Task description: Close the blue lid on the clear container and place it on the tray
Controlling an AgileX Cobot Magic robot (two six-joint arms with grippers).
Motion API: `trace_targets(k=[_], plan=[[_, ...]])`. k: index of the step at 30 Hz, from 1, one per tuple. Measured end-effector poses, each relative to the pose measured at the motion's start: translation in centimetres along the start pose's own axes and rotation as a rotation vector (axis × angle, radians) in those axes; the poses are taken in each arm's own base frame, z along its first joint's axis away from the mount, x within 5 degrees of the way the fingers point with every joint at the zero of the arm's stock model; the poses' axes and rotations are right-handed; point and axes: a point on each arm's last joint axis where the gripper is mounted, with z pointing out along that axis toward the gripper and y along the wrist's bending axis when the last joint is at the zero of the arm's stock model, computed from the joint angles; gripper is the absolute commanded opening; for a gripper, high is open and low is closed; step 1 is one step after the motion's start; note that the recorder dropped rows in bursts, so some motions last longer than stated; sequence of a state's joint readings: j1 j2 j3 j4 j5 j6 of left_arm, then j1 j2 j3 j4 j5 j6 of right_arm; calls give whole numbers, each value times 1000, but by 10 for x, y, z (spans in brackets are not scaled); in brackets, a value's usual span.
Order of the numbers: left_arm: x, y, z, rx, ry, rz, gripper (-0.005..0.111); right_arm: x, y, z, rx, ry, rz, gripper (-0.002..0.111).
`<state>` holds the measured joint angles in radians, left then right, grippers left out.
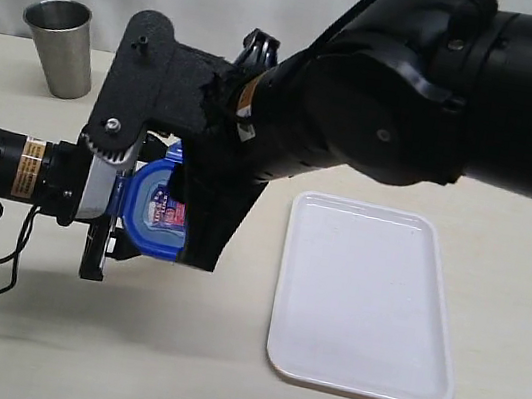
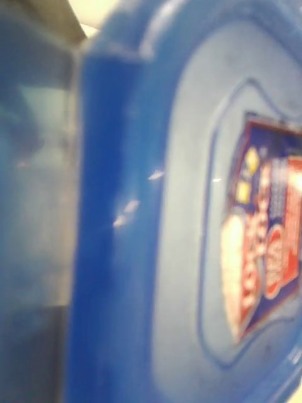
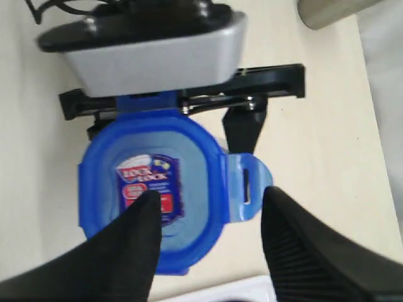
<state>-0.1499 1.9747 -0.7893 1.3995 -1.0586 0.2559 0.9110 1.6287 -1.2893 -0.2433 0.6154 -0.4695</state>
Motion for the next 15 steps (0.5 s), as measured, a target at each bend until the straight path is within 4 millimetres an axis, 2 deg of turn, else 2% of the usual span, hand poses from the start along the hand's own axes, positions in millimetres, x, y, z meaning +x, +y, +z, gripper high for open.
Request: trace_targets(k=[5, 10, 15], plan=[[-2, 0, 0, 2, -19, 31, 0, 12, -8, 13, -26, 22, 46, 46], [-2, -1, 0, 9, -19, 43, 0, 6, 0, 20, -113, -43, 2, 43], [-2, -1, 0, 8, -21, 43, 0, 4, 2, 22, -127, -62, 2, 43]])
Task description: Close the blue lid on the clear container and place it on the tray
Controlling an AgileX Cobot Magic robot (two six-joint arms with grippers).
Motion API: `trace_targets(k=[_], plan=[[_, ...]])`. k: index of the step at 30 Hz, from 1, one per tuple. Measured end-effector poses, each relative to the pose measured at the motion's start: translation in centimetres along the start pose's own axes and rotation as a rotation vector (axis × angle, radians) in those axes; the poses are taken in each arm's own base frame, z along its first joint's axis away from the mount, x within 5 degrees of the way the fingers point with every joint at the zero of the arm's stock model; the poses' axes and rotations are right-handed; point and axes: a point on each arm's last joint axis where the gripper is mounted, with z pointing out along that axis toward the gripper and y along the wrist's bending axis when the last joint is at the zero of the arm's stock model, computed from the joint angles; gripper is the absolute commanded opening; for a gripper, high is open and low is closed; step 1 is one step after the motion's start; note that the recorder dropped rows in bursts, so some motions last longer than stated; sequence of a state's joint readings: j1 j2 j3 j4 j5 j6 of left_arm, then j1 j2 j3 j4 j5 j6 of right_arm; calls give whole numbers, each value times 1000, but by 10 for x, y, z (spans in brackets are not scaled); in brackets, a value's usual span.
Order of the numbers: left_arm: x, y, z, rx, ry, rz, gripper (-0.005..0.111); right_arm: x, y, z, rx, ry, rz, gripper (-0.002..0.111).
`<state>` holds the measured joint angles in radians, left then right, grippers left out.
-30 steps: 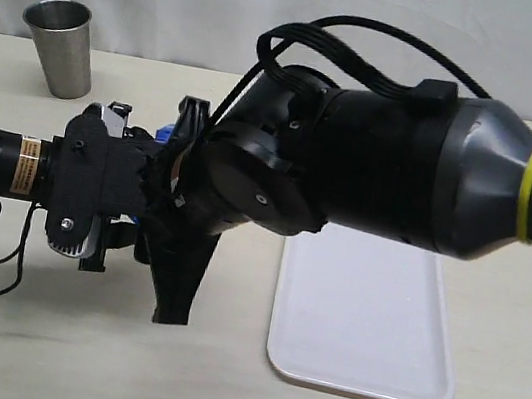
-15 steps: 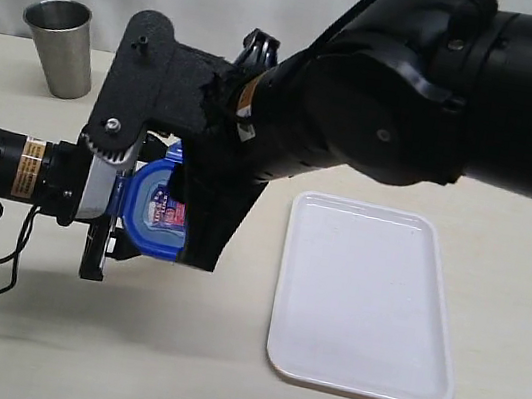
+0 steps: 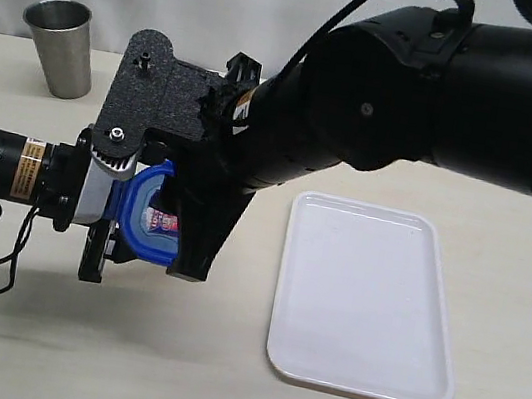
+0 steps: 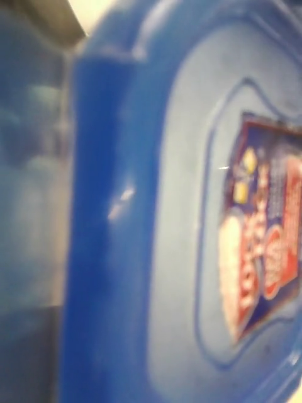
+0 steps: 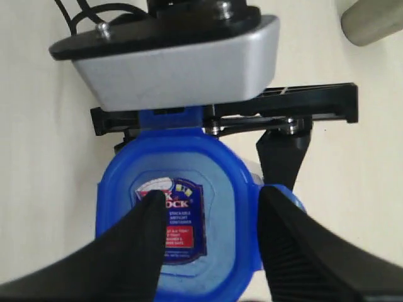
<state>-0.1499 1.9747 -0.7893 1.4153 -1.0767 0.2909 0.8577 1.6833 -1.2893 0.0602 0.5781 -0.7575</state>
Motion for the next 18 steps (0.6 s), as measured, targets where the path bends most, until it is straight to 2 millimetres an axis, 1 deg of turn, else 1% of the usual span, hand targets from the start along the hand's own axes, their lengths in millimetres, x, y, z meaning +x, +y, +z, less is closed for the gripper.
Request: trace_targets(k=[6, 9, 11, 14, 18], plan=[[1, -3, 0, 35, 10, -9, 0, 5, -3, 13, -11, 24, 22, 43], [2, -7, 1, 64, 9, -43, 0, 9, -6, 20, -29, 51, 52, 43], [2, -8, 1, 77, 4, -56, 0, 9, -9, 22, -63, 80, 85, 43], [1, -9, 1, 88, -7, -73, 0, 4, -14, 23, -113, 110, 115, 43], [0, -10, 1, 93, -14, -89, 0, 1, -16, 27, -165, 139, 132, 43]])
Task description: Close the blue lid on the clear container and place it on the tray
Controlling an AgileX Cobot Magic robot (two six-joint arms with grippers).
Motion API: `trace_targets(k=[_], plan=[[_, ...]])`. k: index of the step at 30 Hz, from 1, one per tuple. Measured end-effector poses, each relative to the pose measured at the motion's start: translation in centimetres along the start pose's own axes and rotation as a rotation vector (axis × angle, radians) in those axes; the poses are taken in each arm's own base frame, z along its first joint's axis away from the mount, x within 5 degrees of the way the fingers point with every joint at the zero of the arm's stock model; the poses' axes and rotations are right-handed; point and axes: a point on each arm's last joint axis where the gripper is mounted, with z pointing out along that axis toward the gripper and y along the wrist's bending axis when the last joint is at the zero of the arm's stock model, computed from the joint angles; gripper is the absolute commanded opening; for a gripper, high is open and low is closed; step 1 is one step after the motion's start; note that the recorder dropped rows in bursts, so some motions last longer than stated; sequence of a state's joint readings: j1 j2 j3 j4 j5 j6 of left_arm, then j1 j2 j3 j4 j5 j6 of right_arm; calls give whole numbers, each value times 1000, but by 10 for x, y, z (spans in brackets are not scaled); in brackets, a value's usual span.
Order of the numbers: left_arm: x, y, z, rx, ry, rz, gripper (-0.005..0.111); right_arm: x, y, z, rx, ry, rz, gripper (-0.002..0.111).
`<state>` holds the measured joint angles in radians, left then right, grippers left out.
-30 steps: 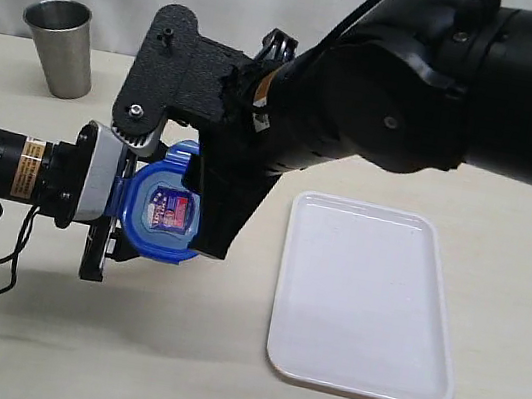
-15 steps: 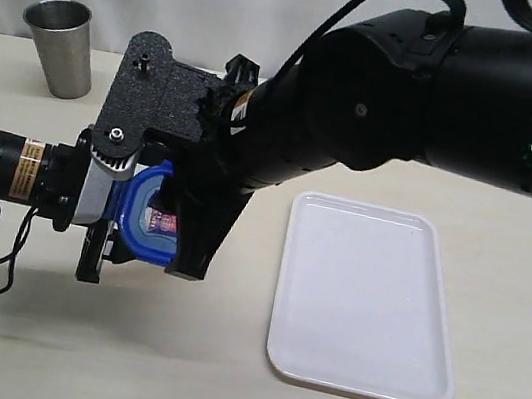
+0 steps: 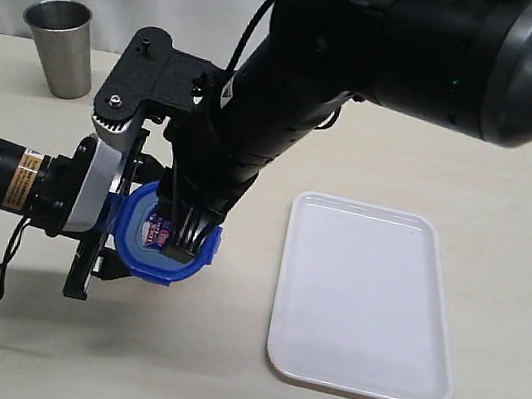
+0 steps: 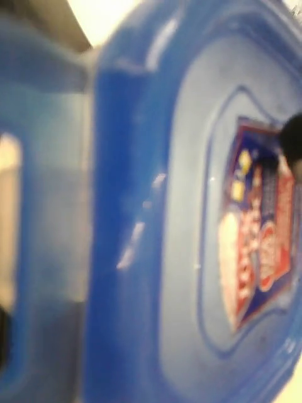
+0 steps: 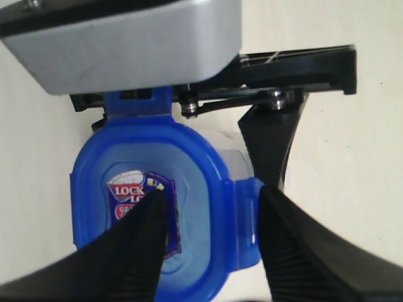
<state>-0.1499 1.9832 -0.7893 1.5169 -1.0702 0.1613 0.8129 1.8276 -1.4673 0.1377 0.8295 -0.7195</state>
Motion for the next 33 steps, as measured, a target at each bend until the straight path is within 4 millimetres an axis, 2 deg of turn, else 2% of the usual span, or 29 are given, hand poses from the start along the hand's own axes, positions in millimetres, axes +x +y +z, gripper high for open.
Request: trace_targets(k=[6, 13, 19, 23, 27, 33], plan=[[1, -3, -1, 37, 8, 26, 0, 6, 4, 18, -87, 75, 15, 35], [6, -6, -1, 66, 66, 27, 0, 14, 2, 28, -91, 140, -31, 34], [3, -4, -1, 46, 51, -83, 0, 13, -3, 13, -3, 122, -16, 34], [-1, 2, -2, -11, -5, -264, 0, 9, -10, -9, 79, 61, 55, 34], [-3, 7, -1, -57, -36, -416, 0, 13, -25, -20, 144, -5, 206, 34], [-2, 10, -2, -94, -18, -497, 0, 23, -41, -33, 196, -67, 446, 34]])
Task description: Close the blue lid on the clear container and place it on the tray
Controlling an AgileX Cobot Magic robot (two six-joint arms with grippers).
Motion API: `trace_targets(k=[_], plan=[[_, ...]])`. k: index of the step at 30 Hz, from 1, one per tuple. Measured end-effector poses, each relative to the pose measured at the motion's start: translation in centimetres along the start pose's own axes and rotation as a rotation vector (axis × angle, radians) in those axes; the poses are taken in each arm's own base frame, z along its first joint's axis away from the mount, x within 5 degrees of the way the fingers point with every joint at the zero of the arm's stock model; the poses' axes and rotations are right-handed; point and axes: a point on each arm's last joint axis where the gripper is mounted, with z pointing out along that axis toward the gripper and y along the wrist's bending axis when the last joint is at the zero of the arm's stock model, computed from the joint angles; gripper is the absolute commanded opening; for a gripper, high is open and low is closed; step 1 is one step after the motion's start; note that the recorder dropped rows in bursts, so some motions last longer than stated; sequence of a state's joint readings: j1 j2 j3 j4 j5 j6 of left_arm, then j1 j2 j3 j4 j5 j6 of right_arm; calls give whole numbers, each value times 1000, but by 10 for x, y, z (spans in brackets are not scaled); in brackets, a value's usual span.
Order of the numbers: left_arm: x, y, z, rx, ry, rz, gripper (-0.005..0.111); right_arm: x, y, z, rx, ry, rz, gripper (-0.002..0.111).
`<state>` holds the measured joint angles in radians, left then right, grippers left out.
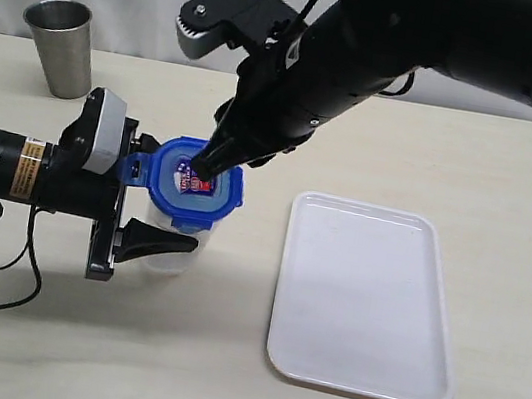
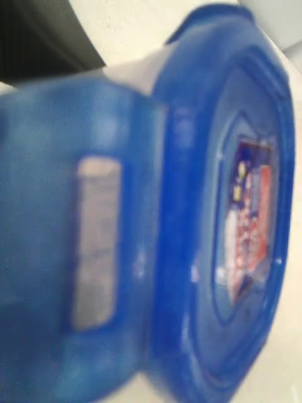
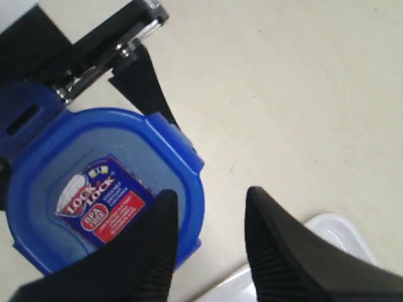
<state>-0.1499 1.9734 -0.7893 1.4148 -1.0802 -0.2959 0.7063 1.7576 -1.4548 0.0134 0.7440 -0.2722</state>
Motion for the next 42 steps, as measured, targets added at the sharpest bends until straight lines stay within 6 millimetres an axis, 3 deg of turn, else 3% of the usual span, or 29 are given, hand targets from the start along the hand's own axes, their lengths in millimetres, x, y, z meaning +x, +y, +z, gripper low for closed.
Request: trace_targets(k=[5, 10, 17, 29, 36, 42], plan=[[1, 2, 0, -20, 8, -26, 0, -3, 1, -13, -30, -40, 174, 30], [0, 2, 0, -24, 1, -52, 0, -1, 10, -12, -135, -8, 217, 4], [0, 2, 0, -24, 0, -94, 0, 6, 12, 13, -153, 77, 201, 4], [-2, 2, 1, -23, -37, -140, 0, -1, 8, 16, -118, -14, 203, 4], [16, 4, 10, -76, -114, -151, 0, -2, 8, 20, -115, -20, 205, 4], [19, 4, 11, -95, -138, -113, 0, -2, 8, 20, -115, -20, 205, 4]])
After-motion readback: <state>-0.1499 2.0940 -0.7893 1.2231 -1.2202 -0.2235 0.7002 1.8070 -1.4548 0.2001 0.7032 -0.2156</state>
